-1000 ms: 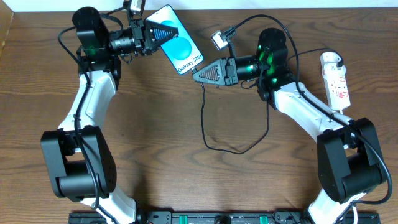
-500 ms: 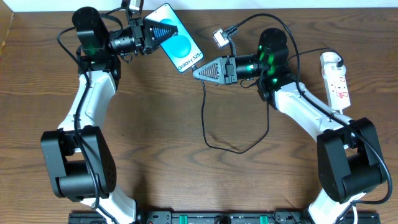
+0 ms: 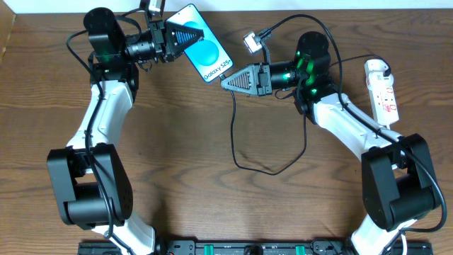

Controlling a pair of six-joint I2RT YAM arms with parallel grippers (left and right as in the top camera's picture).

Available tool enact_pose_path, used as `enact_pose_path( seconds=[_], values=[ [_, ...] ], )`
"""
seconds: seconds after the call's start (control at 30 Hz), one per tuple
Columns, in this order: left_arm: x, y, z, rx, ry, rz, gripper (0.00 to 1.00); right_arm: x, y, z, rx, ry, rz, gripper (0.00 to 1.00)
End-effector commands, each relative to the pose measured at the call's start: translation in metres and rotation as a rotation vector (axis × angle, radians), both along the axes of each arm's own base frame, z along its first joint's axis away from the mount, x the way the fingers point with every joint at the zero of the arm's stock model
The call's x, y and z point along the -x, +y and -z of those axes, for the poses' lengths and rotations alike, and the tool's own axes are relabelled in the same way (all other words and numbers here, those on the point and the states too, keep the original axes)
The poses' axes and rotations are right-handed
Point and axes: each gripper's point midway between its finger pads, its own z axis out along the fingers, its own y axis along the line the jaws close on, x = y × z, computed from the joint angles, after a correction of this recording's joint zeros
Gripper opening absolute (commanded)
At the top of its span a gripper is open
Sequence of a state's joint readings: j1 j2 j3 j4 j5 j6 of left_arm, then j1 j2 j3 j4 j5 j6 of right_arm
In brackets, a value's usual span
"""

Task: Plug charger to phone and switch on socket
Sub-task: 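Push the USB-C tip up into the phone's bottom port with right gripper, then open the right gripper and pull it back from the cable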

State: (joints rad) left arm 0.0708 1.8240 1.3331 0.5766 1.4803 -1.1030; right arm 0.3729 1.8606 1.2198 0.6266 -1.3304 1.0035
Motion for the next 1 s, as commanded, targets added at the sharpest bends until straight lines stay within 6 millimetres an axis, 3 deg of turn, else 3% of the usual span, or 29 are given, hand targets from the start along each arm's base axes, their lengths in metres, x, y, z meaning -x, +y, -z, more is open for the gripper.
enact_pose_path(
  seconds=[0.0, 0.67, 0.97],
  values=[
    [0.022, -0.017, -0.009, -0.004, -0.034, 0.124, 0.07, -0.016, 0.0, -0.02, -0.026, -0.067, 0.077, 0.01],
    [0.023, -0.019, -0.009, -0.004, -0.033, 0.129, 0.07, -0.017, 0.003, -0.02, -0.028, -0.069, 0.09, 0.01],
    [0.023, -0.019, -0.009, -0.004, -0.034, 0.129, 0.08, -0.019, 0.0, -0.039, -0.056, -0.124, 0.08, 0.01]
  ],
)
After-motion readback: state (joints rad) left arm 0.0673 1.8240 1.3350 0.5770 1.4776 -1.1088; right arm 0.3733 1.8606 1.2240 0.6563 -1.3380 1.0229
